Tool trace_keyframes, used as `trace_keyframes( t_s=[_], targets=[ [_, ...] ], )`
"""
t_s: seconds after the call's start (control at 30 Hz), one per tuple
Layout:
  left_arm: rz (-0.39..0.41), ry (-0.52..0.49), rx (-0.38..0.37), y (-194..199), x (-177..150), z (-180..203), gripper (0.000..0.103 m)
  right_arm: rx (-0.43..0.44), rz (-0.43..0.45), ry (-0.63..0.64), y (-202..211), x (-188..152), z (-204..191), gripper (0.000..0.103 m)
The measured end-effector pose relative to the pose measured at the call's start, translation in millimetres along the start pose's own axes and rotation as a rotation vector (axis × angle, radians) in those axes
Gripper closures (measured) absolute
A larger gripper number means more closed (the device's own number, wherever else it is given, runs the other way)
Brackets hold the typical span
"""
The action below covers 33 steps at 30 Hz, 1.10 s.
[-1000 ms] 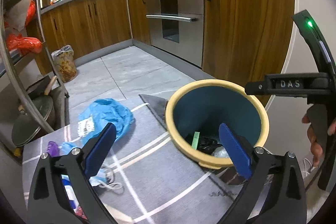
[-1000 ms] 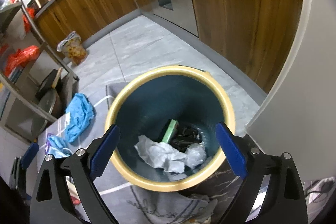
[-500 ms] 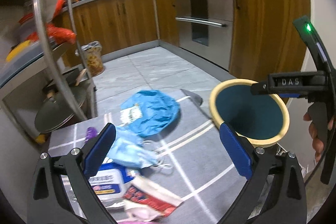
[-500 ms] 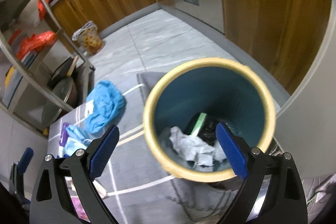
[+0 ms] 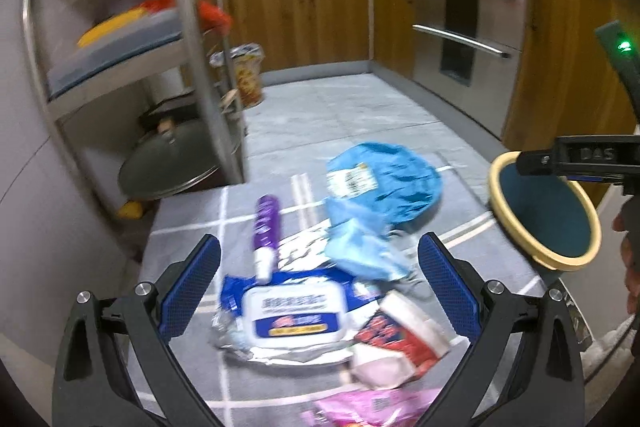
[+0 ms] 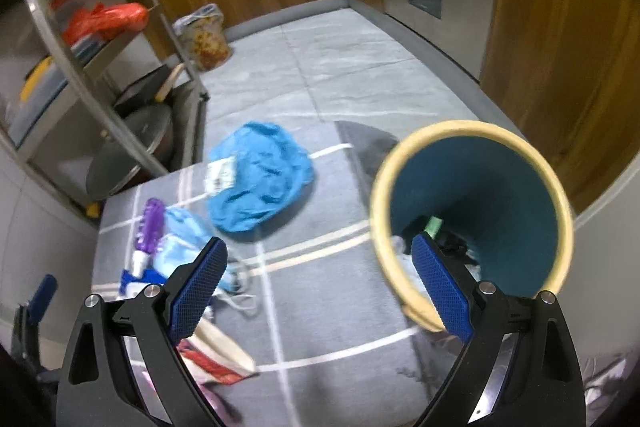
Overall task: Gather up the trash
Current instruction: 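Move both tools back over the remaining trash on the mat, then grasp a blue face mask with the left tool while the right tool grasps another mask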
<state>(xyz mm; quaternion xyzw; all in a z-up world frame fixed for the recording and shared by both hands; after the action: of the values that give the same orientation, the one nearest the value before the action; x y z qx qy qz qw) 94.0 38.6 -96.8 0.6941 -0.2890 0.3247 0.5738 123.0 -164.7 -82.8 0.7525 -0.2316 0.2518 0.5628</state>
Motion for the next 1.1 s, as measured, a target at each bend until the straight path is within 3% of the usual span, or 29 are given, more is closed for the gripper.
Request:
trace_keyframes(
  t_s=[0.23, 0.33, 0.4, 0.53, 0.73, 0.93, 1.1],
  targets=[
    [-0.033, 0.121, 0.038, -3.5, -2.7, -33.8, 0.006, 0.020, 0.006, 0.087, -2.1, -11.8, -23.4, 0.010],
    [-0.047, 0.153, 0.040, -6.3, -4.3, -40.6, 0.006, 0.038, -0.009, 0.034, -11.0, -14.2, -14.9, 0.010],
    [-0.054, 0.149, 0.053, -8.5, -4.9, -41.4, 0.006, 0.078, -0.009, 0.026, -16.6, -15.9, -11.9, 0.010],
    [-0.079, 0.133, 0.059, -19.6, -8.1, -39.7, 0.006, 0.079, -0.046, 0.031, -36.5, -17.2, -13.0, 0.011],
    [-0.129, 0.121, 0.067, -43.2, -12.5, -37.0, 0.006, 0.123, -0.029, 0.148, -49.3, -6.8, -36.9, 0.013],
    [-0.179, 0.099, 0.091, -62.6, -16.8, -32.5, 0.006, 0.257, -0.050, 0.330, -75.0, -2.7, -79.3, 0.036],
    [-0.191, 0.093, 0.091, -72.4, -17.4, -33.3, 0.006, 0.304, -0.101, 0.386, -99.6, -5.4, -92.2, 0.063]
  ],
)
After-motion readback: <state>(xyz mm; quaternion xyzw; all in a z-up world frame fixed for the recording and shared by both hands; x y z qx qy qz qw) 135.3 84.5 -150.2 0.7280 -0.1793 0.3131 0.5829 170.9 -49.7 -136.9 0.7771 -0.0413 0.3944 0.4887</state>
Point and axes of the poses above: each gripper's, at about its wrist camera, not at the fingertips, and y roughly against the way its jaws point, z to its right, x to its top, the point moved 2 cm from there along -y, roughly the way its jaws point, and after that the axes turned 7 degrees about x, right-handed, at the moved point
